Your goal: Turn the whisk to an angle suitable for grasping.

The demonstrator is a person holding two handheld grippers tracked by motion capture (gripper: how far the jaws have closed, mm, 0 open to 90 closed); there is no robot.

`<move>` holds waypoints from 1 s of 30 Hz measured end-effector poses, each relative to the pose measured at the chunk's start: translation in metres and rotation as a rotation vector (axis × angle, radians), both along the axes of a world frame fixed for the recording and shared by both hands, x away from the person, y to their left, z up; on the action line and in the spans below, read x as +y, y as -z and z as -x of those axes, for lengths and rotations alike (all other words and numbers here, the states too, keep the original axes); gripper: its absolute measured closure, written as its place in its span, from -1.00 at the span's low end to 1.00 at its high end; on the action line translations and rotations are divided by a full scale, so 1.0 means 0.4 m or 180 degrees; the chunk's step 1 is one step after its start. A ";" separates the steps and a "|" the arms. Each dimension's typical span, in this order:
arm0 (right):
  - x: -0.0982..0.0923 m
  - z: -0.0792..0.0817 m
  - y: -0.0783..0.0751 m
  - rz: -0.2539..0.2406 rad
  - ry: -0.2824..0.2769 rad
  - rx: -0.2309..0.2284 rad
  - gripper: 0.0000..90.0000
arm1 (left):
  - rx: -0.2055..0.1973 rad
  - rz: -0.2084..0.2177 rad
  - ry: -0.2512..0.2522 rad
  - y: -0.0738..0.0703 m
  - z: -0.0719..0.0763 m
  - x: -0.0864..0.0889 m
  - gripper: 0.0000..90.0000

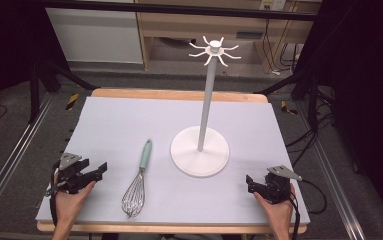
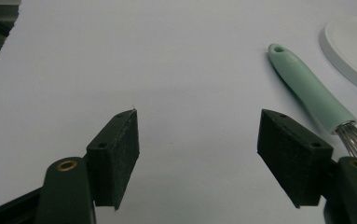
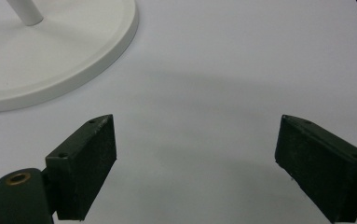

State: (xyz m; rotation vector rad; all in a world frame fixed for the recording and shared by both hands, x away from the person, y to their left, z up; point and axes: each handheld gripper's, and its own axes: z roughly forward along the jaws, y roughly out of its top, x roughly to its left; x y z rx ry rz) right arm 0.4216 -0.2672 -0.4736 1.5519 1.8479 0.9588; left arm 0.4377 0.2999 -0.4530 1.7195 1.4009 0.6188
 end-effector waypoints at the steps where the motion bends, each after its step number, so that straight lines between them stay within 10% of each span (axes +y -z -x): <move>1: 0.000 0.001 -0.001 -0.0010 -0.0016 -0.0007 -0.69 | 0.0000 -0.0006 0.0018 -0.002 0.001 -0.003 -0.35; 30: 0.038 0.021 -0.016 -0.0080 -0.0238 -0.0020 -0.41 | -0.0068 -0.0155 0.0513 -0.067 0.008 -0.119 -0.27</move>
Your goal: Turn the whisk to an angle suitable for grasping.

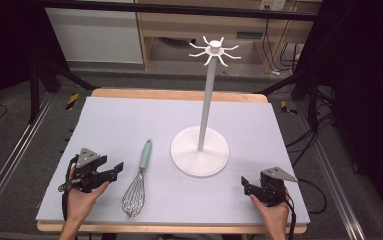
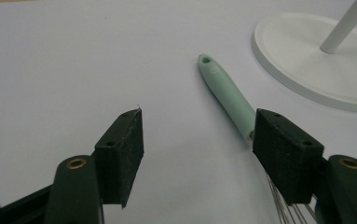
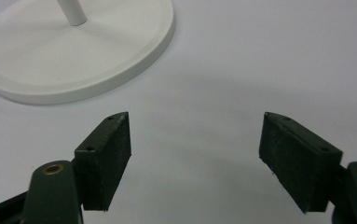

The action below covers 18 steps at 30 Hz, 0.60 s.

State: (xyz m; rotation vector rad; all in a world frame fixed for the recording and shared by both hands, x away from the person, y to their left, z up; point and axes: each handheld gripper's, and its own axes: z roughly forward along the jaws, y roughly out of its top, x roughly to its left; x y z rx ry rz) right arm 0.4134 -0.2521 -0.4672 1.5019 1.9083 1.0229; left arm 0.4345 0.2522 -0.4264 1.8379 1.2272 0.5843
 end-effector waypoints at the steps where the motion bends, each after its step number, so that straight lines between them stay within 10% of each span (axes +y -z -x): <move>1: 0.000 0.000 0.000 0.0013 -0.0001 -0.0011 -0.40 | 0.0004 -0.0008 0.0018 -0.002 0.000 -0.003 -0.27; 18: 0.005 0.004 0.004 0.0023 -0.0004 -0.0014 -0.36 | 0.0087 -0.0060 0.0138 -0.019 -0.029 -0.050 -0.25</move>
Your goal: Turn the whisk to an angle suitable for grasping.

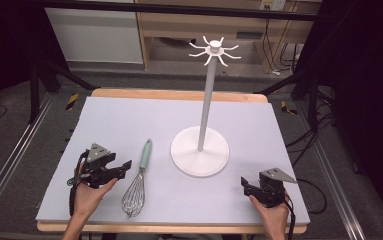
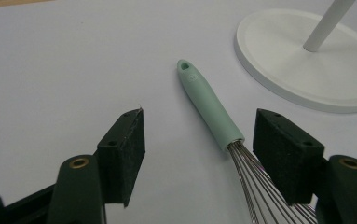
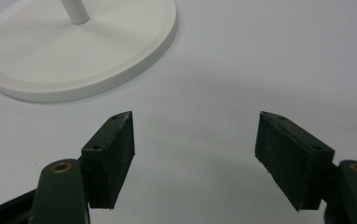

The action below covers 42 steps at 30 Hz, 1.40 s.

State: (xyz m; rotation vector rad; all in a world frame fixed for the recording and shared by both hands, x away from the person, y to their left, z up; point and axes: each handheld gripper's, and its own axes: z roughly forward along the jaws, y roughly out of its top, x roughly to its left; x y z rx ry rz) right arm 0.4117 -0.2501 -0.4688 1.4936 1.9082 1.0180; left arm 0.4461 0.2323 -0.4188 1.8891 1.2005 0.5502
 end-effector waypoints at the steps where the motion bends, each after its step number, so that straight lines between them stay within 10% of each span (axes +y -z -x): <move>1: 0.001 0.000 0.000 0.0000 -0.0001 0.0005 -0.36 | 0.0000 -0.0003 -0.0004 0.000 -0.003 -0.002 -0.25; 42: 0.006 -0.002 -0.002 -0.0024 -0.0051 0.0044 -0.34 | 0.0636 -0.0387 0.0193 0.060 -0.108 -0.120 0.03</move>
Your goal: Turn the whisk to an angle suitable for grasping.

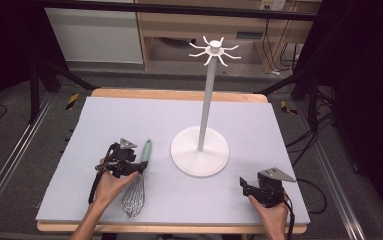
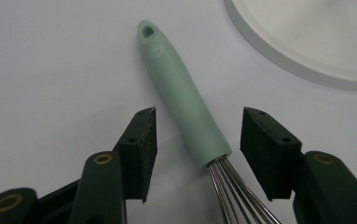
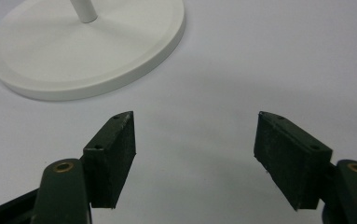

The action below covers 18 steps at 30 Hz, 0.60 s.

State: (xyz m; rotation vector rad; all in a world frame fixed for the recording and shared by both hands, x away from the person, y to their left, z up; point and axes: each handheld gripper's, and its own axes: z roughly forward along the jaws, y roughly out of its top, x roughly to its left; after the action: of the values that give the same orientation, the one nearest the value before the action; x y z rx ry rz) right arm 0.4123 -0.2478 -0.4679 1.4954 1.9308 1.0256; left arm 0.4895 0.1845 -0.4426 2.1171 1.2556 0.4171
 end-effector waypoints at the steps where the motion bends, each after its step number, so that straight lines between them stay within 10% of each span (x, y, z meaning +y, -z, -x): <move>1: 0.000 0.000 0.000 0.0000 -0.0003 0.0003 -0.34 | 0.0014 -0.0020 0.0004 0.001 -0.001 -0.001 0.04; 18: 0.003 -0.003 0.003 -0.0013 -0.0039 0.0078 -0.33 | 0.0265 -0.0025 -0.0039 0.027 -0.013 -0.021 0.32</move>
State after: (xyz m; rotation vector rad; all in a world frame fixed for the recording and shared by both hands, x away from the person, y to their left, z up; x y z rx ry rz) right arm 0.4135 -0.2464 -0.4690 1.5067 1.9581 1.0215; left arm 0.4946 0.1761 -0.4535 2.1540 1.3163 0.3427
